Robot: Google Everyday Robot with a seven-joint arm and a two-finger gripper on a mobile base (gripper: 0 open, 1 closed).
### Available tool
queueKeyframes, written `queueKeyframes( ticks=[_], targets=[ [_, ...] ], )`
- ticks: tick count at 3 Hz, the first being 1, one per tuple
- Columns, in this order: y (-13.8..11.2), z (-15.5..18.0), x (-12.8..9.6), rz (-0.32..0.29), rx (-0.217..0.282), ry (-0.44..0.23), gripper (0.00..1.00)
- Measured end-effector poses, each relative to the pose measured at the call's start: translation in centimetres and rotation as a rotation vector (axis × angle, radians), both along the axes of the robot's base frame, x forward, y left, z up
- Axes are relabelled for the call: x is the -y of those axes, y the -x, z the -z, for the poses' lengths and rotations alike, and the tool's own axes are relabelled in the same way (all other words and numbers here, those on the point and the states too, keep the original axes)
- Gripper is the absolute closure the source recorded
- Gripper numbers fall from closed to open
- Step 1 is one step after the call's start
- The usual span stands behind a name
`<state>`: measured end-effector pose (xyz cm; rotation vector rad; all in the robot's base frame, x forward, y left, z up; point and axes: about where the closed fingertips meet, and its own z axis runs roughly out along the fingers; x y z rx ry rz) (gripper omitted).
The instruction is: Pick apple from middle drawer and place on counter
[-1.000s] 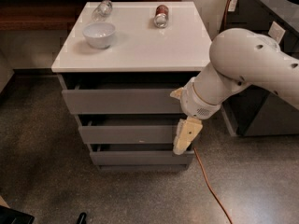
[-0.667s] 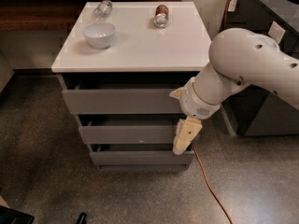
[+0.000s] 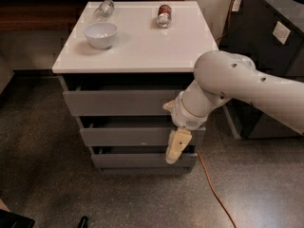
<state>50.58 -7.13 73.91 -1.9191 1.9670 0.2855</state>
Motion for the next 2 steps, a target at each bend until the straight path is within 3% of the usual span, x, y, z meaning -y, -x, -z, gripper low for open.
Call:
queueKeyframes(
  ticks=[2],
  targets=[
    [-1.7,7.1,-2.9,-0.017,-0.009,0.003,0.00]
  ],
)
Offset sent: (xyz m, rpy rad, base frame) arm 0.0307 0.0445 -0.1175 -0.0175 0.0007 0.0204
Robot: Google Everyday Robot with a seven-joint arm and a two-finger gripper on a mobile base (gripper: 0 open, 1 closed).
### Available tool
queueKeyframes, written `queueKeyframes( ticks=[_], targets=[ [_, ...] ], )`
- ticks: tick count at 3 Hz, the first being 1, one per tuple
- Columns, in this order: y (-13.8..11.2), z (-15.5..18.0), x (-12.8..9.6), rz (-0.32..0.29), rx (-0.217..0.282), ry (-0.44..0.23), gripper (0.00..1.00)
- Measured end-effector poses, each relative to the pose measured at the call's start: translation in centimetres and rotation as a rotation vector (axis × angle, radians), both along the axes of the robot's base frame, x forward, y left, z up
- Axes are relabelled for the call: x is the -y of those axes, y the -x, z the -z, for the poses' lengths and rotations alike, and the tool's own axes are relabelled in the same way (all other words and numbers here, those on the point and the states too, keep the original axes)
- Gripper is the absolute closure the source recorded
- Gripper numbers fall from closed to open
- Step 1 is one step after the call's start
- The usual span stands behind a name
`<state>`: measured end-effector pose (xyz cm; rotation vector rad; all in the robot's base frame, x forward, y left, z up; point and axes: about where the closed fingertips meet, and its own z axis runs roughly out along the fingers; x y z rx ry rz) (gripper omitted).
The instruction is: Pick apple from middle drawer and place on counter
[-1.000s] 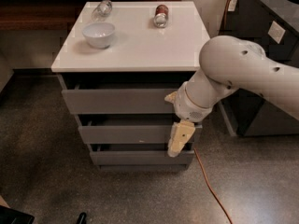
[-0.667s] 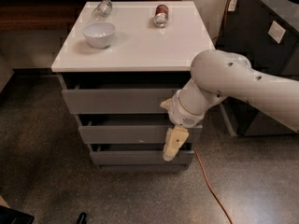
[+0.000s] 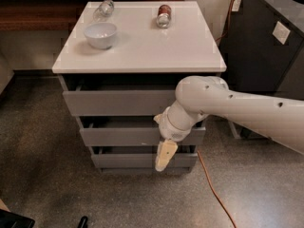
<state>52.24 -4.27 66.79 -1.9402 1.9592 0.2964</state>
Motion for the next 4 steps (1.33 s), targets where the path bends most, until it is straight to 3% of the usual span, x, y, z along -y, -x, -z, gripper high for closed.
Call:
queueKeyframes(
  ticks=[1,2,4],
  targets=[
    [-1.3,3.9,-1.0,-0.014,0.021,0.035,0.00],
    [-4.3,8.4,-0.9,-0.016,0.061,0.079,0.00],
    [-8.9,14.1,0.2,-0.014,0.085,0.103,0.00]
  ],
)
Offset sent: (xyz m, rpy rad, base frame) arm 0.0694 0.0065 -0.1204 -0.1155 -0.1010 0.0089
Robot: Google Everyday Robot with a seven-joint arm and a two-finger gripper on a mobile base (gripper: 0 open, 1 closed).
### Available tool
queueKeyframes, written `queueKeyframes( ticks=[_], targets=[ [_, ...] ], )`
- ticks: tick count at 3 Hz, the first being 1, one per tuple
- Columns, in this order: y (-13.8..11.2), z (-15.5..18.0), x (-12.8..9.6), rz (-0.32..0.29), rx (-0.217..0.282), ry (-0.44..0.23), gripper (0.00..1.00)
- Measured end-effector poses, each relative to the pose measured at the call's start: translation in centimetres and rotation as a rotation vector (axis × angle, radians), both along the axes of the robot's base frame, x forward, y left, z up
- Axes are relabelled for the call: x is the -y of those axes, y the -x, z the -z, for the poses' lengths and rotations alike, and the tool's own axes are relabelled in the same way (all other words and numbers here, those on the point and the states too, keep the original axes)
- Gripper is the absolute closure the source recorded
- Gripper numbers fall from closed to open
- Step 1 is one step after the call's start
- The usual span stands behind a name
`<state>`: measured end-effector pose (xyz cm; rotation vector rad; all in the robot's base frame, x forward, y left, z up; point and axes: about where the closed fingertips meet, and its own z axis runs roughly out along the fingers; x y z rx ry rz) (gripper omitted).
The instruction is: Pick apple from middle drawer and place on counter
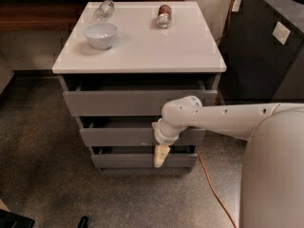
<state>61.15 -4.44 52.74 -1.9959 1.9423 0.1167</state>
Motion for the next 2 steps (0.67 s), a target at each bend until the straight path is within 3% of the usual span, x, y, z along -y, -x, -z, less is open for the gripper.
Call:
queueKeyframes(
  ticks=[2],
  targets=[
    [-4.4,4.8,0.5,-0.002,0.035,0.010,0.00]
  ],
)
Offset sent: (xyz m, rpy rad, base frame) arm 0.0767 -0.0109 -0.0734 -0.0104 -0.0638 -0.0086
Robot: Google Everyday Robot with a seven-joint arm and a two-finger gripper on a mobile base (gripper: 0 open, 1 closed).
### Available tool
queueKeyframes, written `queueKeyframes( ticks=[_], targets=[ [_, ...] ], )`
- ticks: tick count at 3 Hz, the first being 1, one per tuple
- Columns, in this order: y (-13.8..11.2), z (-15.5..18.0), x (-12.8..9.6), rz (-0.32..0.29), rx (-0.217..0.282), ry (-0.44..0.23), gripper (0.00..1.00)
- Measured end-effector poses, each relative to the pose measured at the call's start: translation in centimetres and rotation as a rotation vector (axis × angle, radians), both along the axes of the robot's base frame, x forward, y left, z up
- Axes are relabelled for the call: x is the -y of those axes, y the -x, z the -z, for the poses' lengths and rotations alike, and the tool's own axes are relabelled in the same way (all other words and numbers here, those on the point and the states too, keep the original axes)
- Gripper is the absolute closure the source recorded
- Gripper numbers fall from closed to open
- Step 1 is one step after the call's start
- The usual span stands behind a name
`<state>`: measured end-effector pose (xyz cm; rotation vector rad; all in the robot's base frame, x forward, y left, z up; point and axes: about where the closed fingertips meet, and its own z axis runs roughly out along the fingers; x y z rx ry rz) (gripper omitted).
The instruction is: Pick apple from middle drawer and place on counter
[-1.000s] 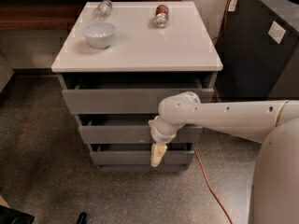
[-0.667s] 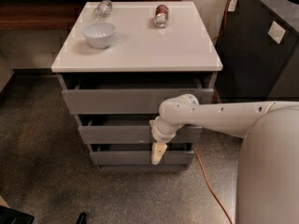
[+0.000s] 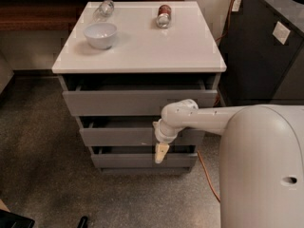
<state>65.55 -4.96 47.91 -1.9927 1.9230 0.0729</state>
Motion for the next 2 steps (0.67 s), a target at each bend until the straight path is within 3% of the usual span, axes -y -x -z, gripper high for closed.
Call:
queueKeyframes(
  ticks=[2],
  targets=[
    [-4.2,3.9,0.6,0.049,0.013,-0.011,0.00]
  ],
)
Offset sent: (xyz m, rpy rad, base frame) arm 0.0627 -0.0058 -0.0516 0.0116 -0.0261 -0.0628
